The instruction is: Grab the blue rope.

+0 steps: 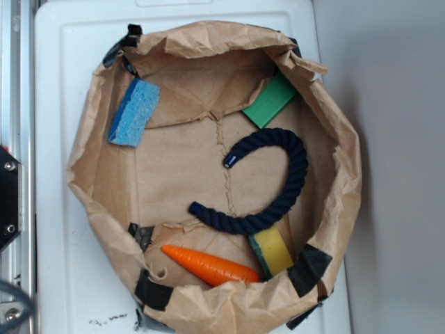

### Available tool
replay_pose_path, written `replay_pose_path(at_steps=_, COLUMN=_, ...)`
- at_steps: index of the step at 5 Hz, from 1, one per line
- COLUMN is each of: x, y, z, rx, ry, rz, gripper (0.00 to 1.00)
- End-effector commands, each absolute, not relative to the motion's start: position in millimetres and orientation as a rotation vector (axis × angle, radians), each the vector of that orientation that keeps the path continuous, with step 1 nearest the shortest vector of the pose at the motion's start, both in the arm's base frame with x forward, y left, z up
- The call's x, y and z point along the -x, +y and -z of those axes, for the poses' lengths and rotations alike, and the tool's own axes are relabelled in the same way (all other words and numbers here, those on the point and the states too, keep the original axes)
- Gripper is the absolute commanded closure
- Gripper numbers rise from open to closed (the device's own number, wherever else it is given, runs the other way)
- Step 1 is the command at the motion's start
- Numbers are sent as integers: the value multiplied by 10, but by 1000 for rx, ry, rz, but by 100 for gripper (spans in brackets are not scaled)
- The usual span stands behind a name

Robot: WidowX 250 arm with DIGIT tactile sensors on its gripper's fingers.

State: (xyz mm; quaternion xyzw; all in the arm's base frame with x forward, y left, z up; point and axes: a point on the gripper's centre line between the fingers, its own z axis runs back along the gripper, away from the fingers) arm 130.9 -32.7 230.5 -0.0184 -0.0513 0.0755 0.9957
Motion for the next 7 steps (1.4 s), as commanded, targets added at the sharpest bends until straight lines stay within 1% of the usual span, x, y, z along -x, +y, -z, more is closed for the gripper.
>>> replay_pose_path(at_steps=1, x=-1803, y=-340, z=-2155, rx=19, ry=-134, rz=-170, gripper=0)
replay_pose_path(at_steps=2, x=-2143, y=-282, z=-2029, rx=40, ry=-129, rz=-198, gripper=0)
replay_pose_path(at_steps=4, x=-2612, y=-88, z=-1718, rx=92, ry=-124, rz=-257, gripper=0)
replay_pose_path(at_steps=7, x=-2612, y=-88, z=-1718, rx=92, ry=-124, rz=-257, gripper=0)
